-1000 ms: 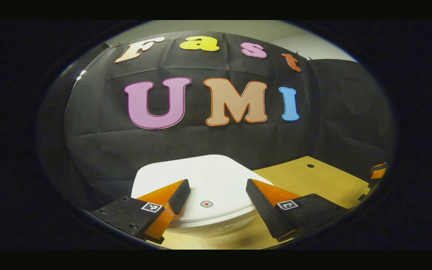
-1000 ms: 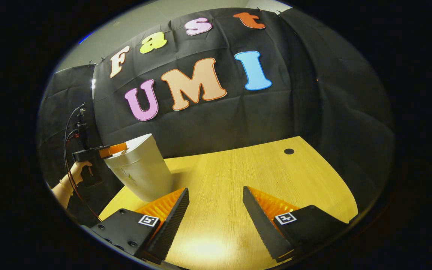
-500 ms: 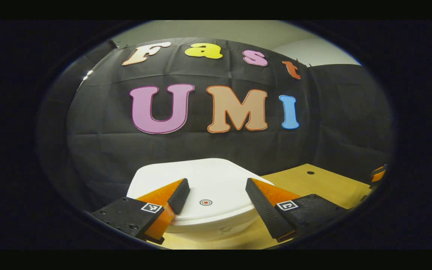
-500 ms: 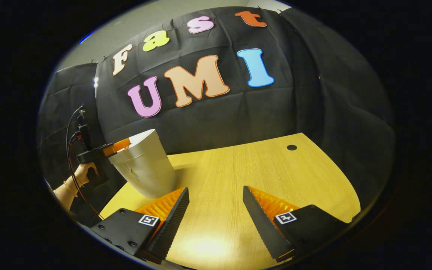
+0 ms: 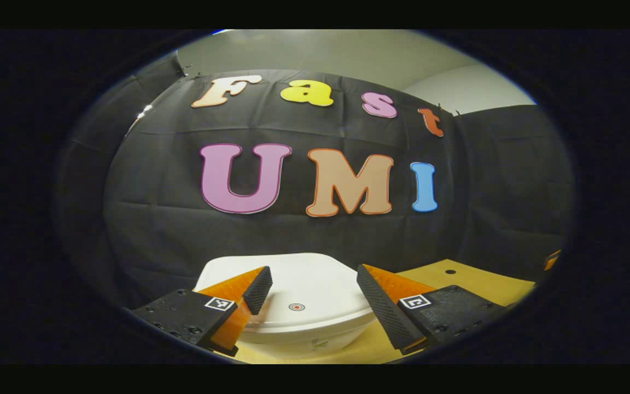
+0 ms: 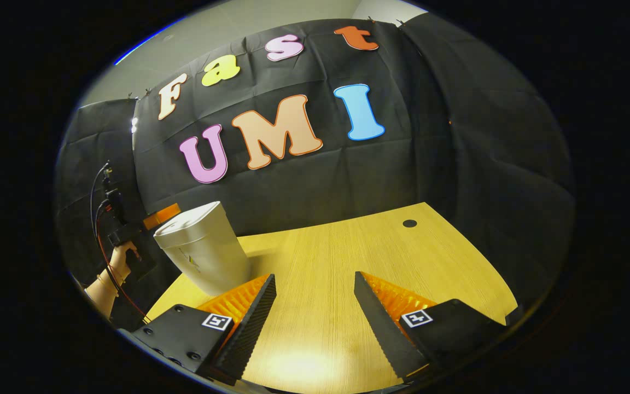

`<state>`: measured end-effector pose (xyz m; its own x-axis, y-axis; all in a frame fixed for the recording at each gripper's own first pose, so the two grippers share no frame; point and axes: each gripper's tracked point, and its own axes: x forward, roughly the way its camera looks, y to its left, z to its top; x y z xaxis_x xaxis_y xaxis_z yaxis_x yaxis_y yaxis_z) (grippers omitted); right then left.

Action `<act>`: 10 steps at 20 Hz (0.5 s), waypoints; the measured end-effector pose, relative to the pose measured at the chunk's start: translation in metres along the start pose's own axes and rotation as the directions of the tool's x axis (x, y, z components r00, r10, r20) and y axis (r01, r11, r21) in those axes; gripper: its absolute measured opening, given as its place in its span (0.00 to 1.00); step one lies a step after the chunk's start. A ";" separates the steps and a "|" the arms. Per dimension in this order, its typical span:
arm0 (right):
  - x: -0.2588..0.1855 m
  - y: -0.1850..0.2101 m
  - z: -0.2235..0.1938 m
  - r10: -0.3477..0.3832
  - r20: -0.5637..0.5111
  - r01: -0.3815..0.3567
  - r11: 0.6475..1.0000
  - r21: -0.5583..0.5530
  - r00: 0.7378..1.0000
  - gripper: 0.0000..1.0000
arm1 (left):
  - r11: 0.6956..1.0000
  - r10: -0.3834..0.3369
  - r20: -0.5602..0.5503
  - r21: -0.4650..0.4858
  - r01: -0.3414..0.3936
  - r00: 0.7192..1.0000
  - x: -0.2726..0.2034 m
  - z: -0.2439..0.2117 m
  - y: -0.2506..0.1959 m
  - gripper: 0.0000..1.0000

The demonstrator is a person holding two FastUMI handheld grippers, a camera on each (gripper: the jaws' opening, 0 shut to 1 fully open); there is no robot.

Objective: Press the lid of the desktop garbage bin to open it, pick up the crumpled paper on the desktop and throw it into the bin, then pick up the pop can on the desktop and drop it into the bin, and finally close the garbage bin lid.

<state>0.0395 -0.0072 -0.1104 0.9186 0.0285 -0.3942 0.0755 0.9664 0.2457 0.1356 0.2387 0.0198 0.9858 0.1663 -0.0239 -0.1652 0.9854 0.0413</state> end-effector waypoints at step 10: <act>-0.004 0.039 0.012 0.033 0.112 -0.036 0.999 0.025 0.993 0.96 | 0.993 0.101 0.092 -0.067 -0.095 0.991 -0.140 0.018 -0.056 0.93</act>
<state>0.0435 0.0276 -0.0891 0.9582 0.0317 -0.2844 0.0519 0.9581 0.2817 0.0071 0.1594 0.0391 0.9625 0.2613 0.0726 -0.2603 0.9652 -0.0238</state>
